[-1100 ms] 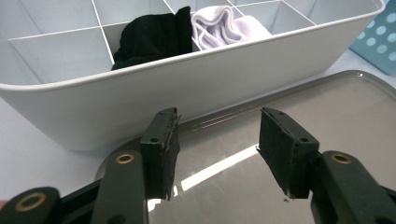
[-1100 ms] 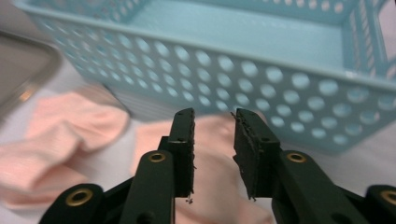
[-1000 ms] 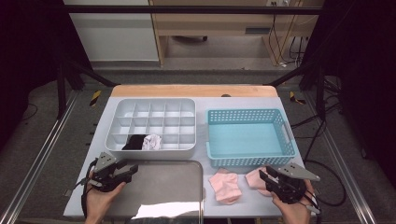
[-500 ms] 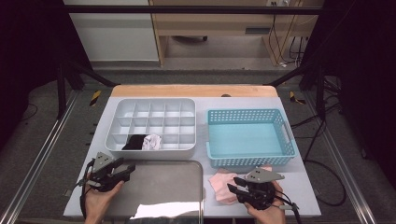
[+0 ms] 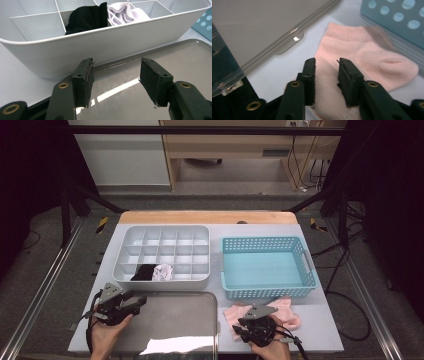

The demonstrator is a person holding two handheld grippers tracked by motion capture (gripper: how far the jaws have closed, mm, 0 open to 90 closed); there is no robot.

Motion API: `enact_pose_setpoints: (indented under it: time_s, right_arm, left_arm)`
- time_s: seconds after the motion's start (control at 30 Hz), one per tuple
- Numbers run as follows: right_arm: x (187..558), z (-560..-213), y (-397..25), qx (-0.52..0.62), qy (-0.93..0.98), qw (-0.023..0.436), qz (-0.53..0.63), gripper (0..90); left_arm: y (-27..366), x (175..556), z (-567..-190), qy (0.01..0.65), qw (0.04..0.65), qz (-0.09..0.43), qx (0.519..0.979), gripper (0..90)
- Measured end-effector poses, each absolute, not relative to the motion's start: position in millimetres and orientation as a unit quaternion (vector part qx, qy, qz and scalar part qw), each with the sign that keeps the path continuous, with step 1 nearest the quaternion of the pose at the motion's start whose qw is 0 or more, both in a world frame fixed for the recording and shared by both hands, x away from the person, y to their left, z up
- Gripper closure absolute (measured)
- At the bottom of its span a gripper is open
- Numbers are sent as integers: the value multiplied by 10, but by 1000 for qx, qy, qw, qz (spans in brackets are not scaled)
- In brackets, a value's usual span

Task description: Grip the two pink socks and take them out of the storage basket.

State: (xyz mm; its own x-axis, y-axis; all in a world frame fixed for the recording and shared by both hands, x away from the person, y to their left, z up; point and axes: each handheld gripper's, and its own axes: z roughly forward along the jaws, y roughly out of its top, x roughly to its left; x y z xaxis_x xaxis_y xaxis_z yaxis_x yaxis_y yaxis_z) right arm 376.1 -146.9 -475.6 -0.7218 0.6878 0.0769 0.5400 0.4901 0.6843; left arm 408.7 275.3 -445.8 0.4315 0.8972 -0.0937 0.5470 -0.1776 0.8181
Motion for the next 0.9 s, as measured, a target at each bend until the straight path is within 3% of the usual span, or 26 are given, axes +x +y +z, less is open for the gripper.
enact_pose_setpoints:
  time_s: [0.17,0.37,0.73,0.9]
  right_arm:
    - [3770,-4752,-1448,364,857,114,345,896]
    - [3766,-4661,-1446,364,852,114,358,900]
    - [3645,-4579,-1490,348,844,102,395,556]
    - [3673,-4707,-1444,350,860,92,360,542]
  left_arm:
    - [2743,4086,-4461,487,415,209,740,432]
    - [2742,4088,-4461,487,418,209,738,432]
    - [2738,4077,-4451,485,421,207,738,431]
    - [2742,4074,-4445,484,422,209,738,431]
